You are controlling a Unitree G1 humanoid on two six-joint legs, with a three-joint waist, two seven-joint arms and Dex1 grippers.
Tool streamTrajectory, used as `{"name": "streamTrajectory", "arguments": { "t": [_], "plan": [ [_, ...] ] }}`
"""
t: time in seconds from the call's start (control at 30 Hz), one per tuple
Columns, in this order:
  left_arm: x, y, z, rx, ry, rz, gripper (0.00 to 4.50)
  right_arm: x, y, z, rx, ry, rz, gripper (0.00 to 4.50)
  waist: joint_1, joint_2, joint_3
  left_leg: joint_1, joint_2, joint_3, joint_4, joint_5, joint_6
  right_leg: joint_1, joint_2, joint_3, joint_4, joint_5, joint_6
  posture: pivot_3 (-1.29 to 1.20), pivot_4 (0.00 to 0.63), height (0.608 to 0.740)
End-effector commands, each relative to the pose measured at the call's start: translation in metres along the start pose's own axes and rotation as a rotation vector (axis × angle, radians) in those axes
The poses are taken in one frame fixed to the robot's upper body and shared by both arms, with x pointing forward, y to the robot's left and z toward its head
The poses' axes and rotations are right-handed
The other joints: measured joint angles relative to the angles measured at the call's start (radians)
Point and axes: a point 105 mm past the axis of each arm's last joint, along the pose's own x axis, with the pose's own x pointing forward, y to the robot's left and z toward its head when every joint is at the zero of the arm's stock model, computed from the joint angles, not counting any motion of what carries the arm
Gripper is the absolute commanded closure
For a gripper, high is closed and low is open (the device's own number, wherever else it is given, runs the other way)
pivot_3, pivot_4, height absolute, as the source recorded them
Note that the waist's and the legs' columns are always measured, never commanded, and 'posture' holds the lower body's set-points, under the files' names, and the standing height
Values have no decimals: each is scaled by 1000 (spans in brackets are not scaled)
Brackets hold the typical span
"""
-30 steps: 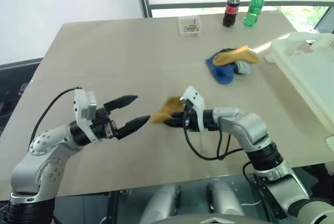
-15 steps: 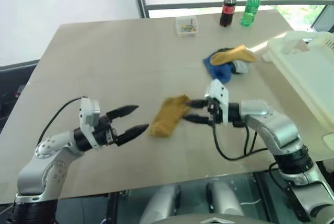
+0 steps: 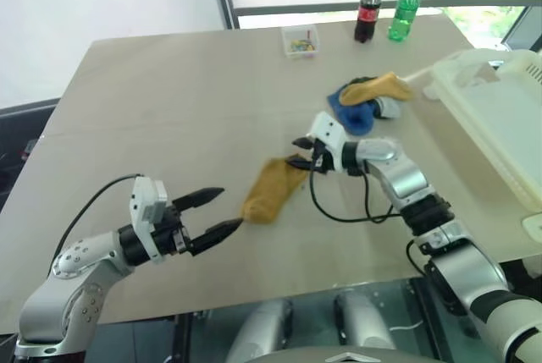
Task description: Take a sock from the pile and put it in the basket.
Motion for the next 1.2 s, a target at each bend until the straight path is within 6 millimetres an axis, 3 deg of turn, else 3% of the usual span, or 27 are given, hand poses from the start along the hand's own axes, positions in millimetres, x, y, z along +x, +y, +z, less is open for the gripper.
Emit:
{"name": "streamTrajectory", "arguments": {
  "t": [0.03, 0.27, 0.37, 0.47, 0.57, 0.8, 0.97, 1.2],
  "plan": [
    [-1, -7, 12, 28, -31, 2, 0, 7, -4, 1, -124, 22, 13, 2128, -1, 0, 0, 0, 0, 0, 0, 0, 0, 0, 0, 0, 0, 0, 0, 0, 150, 740],
    [0, -9, 14, 11, -56, 40, 0, 12, -9, -18, -119, 92, 43, 2128, -3, 0, 0, 1, 0, 1, 0, 0, 0, 0, 0, 1, 1, 0, 0, 0, 150, 740],
    [-3, -9, 10, 0, -46, 55, 0, 3, -8, -22, -58, 82, 28, 2950, -2, 0, 0, 1, 0, 0, 0, 0, 0, 0, 0, 1, 1, 0, 0, 0, 150, 740],
    [-4, -8, 9, -5, -49, 70, 0, -13, -7, -26, 16, 71, -23, 4457, 5, 0, 0, 1, 0, 0, 0, 0, 0, 0, 0, 0, 0, 0, 0, 0, 150, 740],
    [-6, -1, 6, -32, -65, 110, 0, -33, 2, -33, 105, 84, -100, 4457, 19, 0, 0, 1, 0, 0, 0, 0, 0, 1, 0, 0, 0, 0, 0, 0, 150, 740],
    [-4, 14, -11, -173, -11, 152, 0, -85, 44, -44, 339, 194, -248, 4457, 32, 0, -1, 0, 0, -1, 0, -1, 2, 1, -1, 0, 1, 0, 0, 0, 150, 740],
    [8, 24, -22, -251, 41, 152, 0, -92, 60, -46, 368, 226, -312, 4457, 29, -1, -1, 1, 0, -1, 1, -2, 3, 1, -1, 0, 1, 0, 0, 0, 150, 740],
    [37, 23, -27, -277, 58, 80, 0, -94, 57, -46, 386, 229, -396, 4457, 29, -1, -2, 1, 0, 0, 1, 0, 0, 1, -1, 0, 1, 0, 0, 0, 150, 740]
  ]
}}
